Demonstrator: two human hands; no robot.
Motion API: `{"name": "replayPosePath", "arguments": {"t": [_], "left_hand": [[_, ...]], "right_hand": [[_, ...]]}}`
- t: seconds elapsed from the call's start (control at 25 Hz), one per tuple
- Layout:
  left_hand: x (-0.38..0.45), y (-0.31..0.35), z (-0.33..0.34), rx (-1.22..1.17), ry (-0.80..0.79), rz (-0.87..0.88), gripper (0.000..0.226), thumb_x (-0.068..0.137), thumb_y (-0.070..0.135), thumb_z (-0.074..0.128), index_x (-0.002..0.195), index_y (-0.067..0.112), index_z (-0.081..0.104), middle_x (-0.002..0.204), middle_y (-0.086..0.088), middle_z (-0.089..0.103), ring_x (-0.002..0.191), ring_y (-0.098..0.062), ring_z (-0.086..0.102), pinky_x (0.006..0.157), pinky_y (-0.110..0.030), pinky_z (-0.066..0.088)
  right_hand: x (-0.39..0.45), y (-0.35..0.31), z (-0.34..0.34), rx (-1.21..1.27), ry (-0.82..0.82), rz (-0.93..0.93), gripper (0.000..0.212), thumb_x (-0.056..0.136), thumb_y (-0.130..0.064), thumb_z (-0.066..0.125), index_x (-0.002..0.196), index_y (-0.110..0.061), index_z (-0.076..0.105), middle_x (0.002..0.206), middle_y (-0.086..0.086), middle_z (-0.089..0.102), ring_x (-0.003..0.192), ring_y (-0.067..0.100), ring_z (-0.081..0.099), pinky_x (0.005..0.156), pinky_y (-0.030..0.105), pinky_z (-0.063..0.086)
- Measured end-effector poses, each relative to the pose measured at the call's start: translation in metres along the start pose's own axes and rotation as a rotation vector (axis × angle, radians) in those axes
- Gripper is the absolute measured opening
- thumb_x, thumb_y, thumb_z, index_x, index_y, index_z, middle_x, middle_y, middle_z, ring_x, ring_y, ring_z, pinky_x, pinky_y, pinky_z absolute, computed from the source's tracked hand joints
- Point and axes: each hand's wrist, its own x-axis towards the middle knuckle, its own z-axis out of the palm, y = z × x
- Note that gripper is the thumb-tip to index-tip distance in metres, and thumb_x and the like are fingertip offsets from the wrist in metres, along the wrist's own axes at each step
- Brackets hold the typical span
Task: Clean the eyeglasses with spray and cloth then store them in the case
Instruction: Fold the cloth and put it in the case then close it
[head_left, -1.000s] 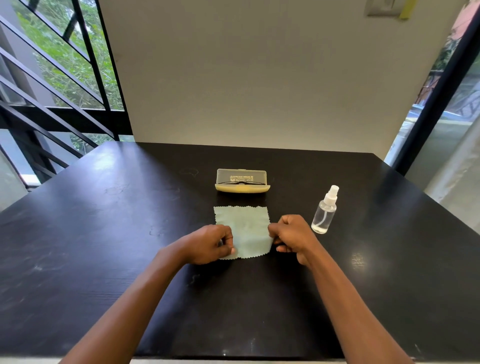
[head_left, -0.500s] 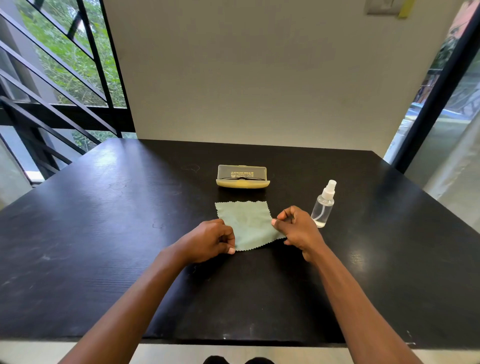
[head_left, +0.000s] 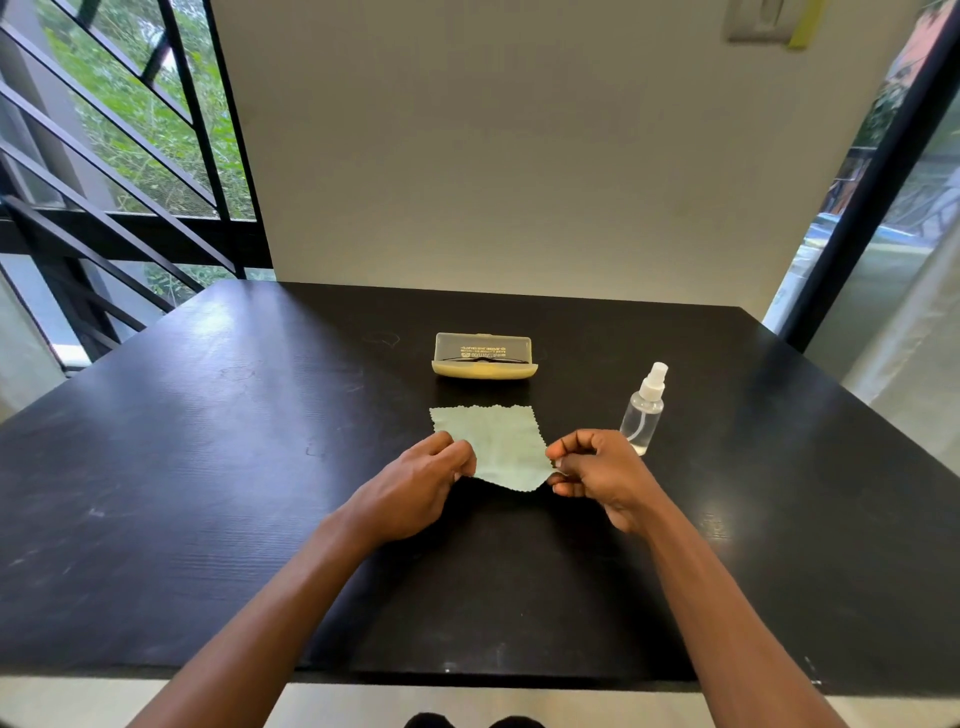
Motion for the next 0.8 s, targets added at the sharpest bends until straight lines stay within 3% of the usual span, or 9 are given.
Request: {"name": "replayPosePath", "arguments": {"t": [0.12,0.28,0.44,0.56,0.68,0.8], "left_hand": [[0.0,-0.003,0.004,-0.005,0.061,-0.017,0.01,0.086,0.006,0.055,0.094,0.01,0.057,0.093,0.006,0.046,0.078,-0.008,0.046,0.069,-0.006,0.037],[0.003,-0.004,0.008,-0.001,0.179,-0.059,0.013,0.079,0.002,0.065,0.086,0.009,0.057,0.087,0.007,0.045,0.071,-0.006,0.043,0.063,-0.003,0.036],[0.006,-0.006,0.009,-0.112,0.247,-0.154,0.024,0.077,-0.006,0.062,0.089,0.012,0.055,0.086,0.005,0.053,0.071,-0.006,0.05,0.064,-0.006,0.041],[0.006,-0.011,0.004,-0.279,0.22,-0.265,0.02,0.079,0.007,0.07,0.083,0.023,0.06,0.085,0.007,0.062,0.077,-0.01,0.058,0.067,-0.012,0.047],[0.004,-0.014,0.001,-0.407,0.198,-0.333,0.011,0.078,0.02,0.071,0.08,0.029,0.066,0.084,0.012,0.065,0.08,-0.01,0.059,0.069,-0.017,0.048],[0.003,-0.016,0.0,-0.568,0.237,-0.37,0.011,0.079,0.016,0.07,0.083,0.026,0.071,0.088,0.011,0.067,0.086,-0.001,0.061,0.071,-0.008,0.048]], "right_hand": [[-0.003,0.001,-0.005,-0.016,-0.082,-0.058,0.023,0.082,0.01,0.055,0.078,-0.009,0.067,0.085,0.007,0.066,0.075,0.016,0.065,0.063,0.021,0.053],[-0.003,0.003,-0.003,-0.245,-0.083,-0.167,0.038,0.069,0.013,0.067,0.082,-0.022,0.066,0.08,0.005,0.064,0.071,0.017,0.058,0.073,0.03,0.053],[-0.003,0.004,0.002,-0.423,0.039,-0.312,0.037,0.068,0.007,0.07,0.077,-0.029,0.065,0.084,-0.014,0.06,0.068,0.003,0.055,0.06,0.006,0.045],[-0.004,0.007,0.002,-0.41,0.071,-0.368,0.028,0.073,0.001,0.07,0.076,-0.027,0.066,0.081,-0.013,0.061,0.06,0.0,0.054,0.056,0.003,0.042],[-0.002,0.007,0.0,-0.352,0.052,-0.376,0.025,0.079,-0.003,0.067,0.084,-0.028,0.067,0.09,-0.009,0.065,0.073,0.001,0.06,0.063,0.005,0.045],[0.0,0.005,-0.003,-0.232,0.013,-0.345,0.02,0.083,-0.006,0.066,0.093,-0.023,0.067,0.093,-0.008,0.067,0.084,0.007,0.063,0.07,0.014,0.048]]}}
